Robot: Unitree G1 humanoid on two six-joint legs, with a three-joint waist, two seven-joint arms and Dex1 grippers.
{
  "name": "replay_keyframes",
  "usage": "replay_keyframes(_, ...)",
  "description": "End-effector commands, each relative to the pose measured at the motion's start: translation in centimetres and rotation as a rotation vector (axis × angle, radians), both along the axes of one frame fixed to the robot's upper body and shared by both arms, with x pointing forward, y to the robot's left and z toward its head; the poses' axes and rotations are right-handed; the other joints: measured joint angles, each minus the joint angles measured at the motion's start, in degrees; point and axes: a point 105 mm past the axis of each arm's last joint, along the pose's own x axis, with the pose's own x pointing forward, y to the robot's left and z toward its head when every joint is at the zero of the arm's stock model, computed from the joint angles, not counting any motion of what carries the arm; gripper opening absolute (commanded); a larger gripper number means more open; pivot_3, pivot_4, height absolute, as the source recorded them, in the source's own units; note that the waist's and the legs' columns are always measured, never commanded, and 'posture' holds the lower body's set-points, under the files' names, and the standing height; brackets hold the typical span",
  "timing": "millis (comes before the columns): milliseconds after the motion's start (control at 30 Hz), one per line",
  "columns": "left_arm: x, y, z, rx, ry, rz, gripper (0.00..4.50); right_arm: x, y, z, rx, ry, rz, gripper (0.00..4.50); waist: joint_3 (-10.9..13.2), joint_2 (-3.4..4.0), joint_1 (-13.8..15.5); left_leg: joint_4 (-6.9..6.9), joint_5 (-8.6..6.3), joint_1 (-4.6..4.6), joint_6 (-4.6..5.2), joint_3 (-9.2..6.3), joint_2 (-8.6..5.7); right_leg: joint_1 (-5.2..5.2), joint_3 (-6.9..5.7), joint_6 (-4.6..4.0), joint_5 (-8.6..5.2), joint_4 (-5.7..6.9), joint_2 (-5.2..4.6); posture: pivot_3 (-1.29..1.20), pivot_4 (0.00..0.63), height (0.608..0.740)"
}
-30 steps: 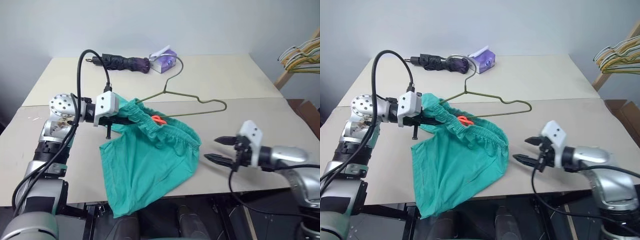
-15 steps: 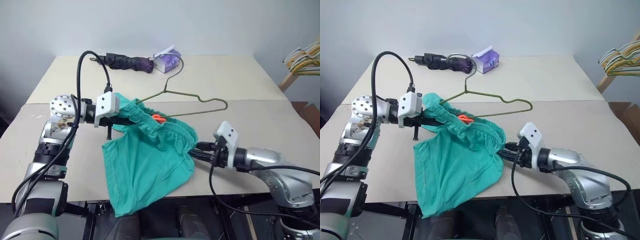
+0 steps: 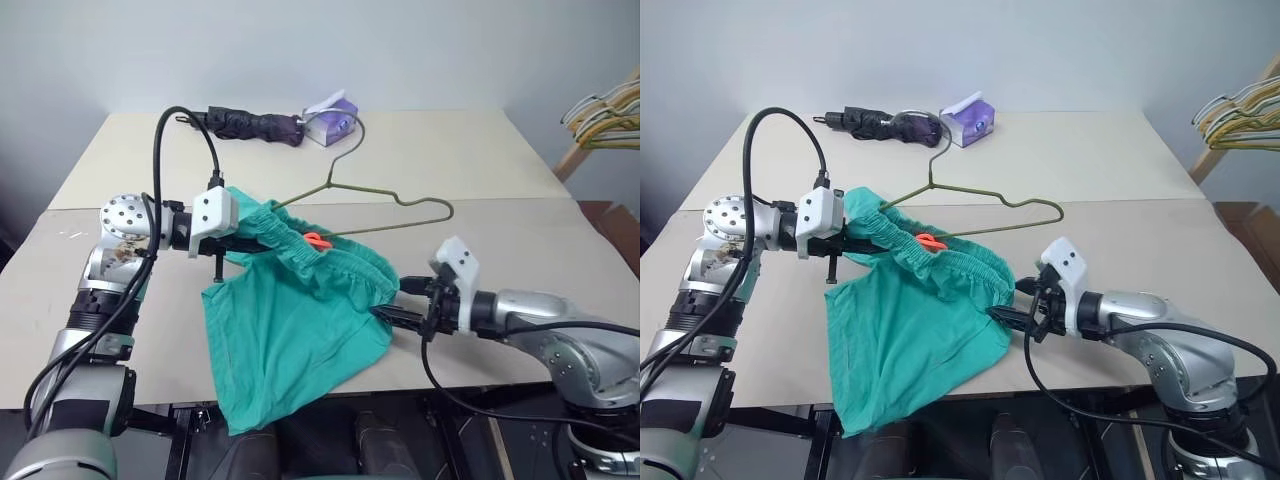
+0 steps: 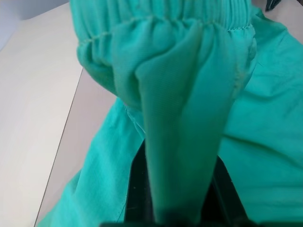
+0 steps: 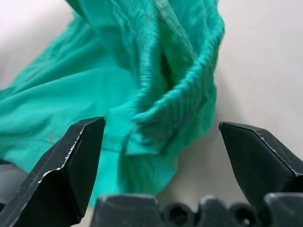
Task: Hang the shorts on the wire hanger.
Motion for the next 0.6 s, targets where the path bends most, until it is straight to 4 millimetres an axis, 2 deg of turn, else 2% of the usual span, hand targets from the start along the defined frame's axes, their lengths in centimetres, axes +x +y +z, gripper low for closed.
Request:
replay_keyframes(33,-0.1,0.3,1.6,-0.025,-0.054,0.006,0.0,0.7,0.4,0.5,0.013,0.007,-0.052,4.11,0.0,0.0,0.03,0.0,0.0,-0.05,0.0,0.0,-0.01,-0.03,0.0,0.0,0.0,-0.01,0.0,0.01,0.12,0.74)
replay_keyframes(133,-0.1,0.4,1.6,-0.024,-0.057,0.012,0.0,0.7,0.4,1.2,0.048,-0.018,-0.045,3.23,0.0,0.0,0.15,0.0,0.0,-0.08,0.0,-0.02,-0.01,-0.04,-0.02,-0.03,0.02,-0.02,-0.01,0.01,0.118,0.74)
replay_keyframes(300,0.1,0.7,1.8,-0.037,-0.057,0.038,0.0,0.6,-0.2,1.7,0.056,-0.04,-0.039,1.46,0.0,0.0,0.09,0.0,0.0,-0.06,0.0,-0.02,-0.01,-0.03,-0.03,0.01,0.0,-0.02,-0.01,0.0,0.117,0.74)
replay_keyframes(433,-0.5,1.3,2.0,-0.065,-0.034,0.036,0.0,1.1,-1.1,2.8,0.072,-0.069,-0.035,0.09,0.0,0.0,-0.09,0.0,0.0,-0.07,0.0,-0.02,-0.01,-0.03,-0.02,0.01,-0.01,-0.02,-0.01,0.0,0.117,0.74)
replay_keyframes(600,-1.9,2.4,2.9,-0.1,0.016,0.005,0.0,2.6,-2.9,3.0,0.042,-0.063,-0.066,0.01,0.0,0.0,-0.27,0.0,0.0,-0.06,0.01,-0.01,0.02,-0.05,-0.02,0.01,0.0,-0.02,0.0,0.0,0.118,0.74)
